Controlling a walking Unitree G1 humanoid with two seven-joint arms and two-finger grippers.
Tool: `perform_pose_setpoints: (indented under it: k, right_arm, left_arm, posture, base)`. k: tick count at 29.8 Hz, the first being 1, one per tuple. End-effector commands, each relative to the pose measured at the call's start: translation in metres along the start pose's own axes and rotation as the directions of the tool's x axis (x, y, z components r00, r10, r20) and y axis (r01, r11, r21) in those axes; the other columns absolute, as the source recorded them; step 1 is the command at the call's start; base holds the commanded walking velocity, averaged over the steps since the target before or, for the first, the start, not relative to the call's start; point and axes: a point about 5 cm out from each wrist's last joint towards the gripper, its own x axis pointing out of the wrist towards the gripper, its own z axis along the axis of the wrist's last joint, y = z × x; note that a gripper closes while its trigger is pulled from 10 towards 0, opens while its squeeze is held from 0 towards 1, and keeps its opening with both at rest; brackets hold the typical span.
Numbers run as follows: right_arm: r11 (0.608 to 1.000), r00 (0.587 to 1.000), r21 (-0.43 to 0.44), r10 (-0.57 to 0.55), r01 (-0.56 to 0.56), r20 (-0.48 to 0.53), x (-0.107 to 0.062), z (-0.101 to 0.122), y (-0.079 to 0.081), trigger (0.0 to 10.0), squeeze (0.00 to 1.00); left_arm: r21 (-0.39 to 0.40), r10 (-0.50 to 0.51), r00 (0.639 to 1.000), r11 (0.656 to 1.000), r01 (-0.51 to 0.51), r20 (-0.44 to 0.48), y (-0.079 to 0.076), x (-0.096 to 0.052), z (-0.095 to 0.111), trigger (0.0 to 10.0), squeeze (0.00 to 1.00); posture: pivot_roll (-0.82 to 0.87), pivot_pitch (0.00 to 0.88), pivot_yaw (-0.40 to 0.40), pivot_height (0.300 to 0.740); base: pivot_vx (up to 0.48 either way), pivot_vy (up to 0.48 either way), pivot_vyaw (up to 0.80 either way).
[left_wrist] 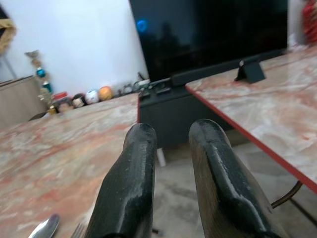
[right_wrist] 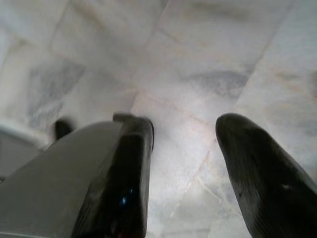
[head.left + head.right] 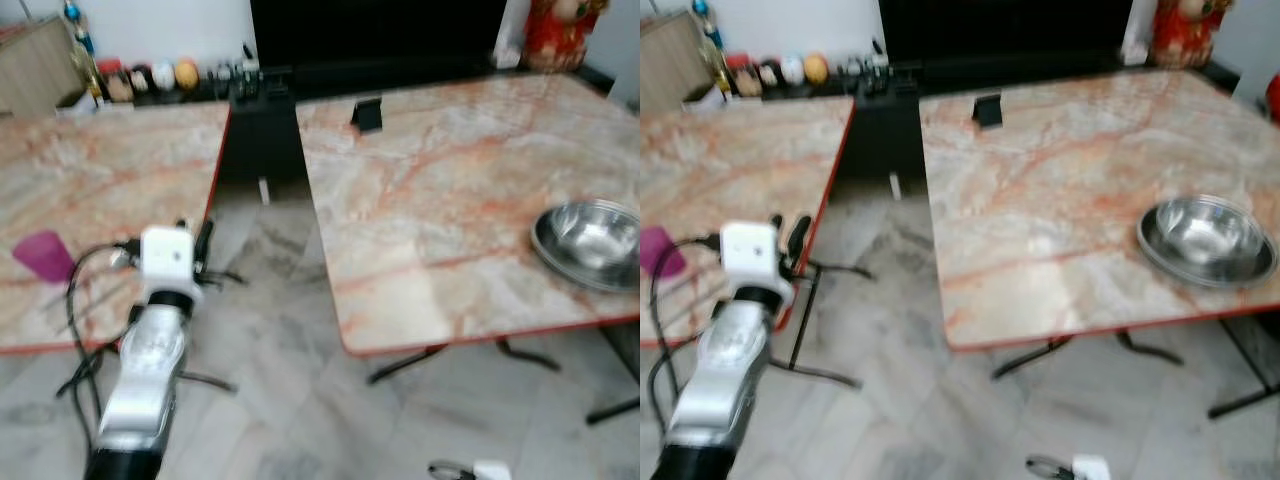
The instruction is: Setting the table
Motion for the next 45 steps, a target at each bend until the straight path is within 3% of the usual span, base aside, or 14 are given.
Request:
perform_pose_setpoints:
  k: [1, 5, 30, 38, 45]
  right_arm:
    - [1.0, 1.0, -0.014, 0.016, -0.016, 0.017, 0.0011, 0.0038, 0.0046, 10.0, 0.0]
    - [1.0, 1.0, -0.013, 0.016, -0.016, 0.015, 0.001, 0.0032, 0.0046, 10.0, 0.0]
    - [1.0, 1.0, -0.006, 0.018, -0.018, 0.004, 0.0002, -0.0007, 0.0047, 10.0, 0.0]
    - [1.0, 1.0, -0.004, 0.017, -0.017, 0.004, 0.0003, -0.0004, 0.0046, 10.0, 0.0]
    - [1.0, 1.0, -0.001, 0.016, -0.016, 0.006, 0.0005, 0.0008, 0.0043, 10.0, 0.0]
  left_arm:
    - [0.027, 0.024, 1.0, 0.999, -0.024, -0.002, 0.0081, 0.0009, 0.0007, 10.0, 0.0]
    - [0.028, 0.025, 1.0, 0.999, -0.025, 0.0, 0.0084, 0.0011, 0.0007, 10.0, 0.0]
    - [0.033, 0.015, 1.0, 0.999, -0.015, 0.004, 0.007, 0.0012, 0.0011, 10.0, 0.0]
    - [0.047, 0.015, 1.0, 0.999, -0.015, 0.007, 0.0074, 0.0019, 0.001, 10.0, 0.0]
    - [0.012, 0.003, 1.0, 1.0, -0.004, 0.013, 0.0054, 0.0024, 0.0015, 10.0, 0.0]
  posture:
    - [-0.03, 0.0, 0.026, 0.732]
    - [-0.03, 0.0, 0.027, 0.732]
    - [-0.04, 0.0, 0.031, 0.732]
    - [-0.04, 0.0, 0.029, 0.732]
    - [-0.03, 0.0, 0.03, 0.732]
  base:
    - [0.0, 0.379, 0.8]
    - [0.0, 0.38, 0.73]
    - [0.0, 0.369, 0.0]
    - [0.0, 0.0, 0.0]
    - [0.0, 0.0, 0.0]
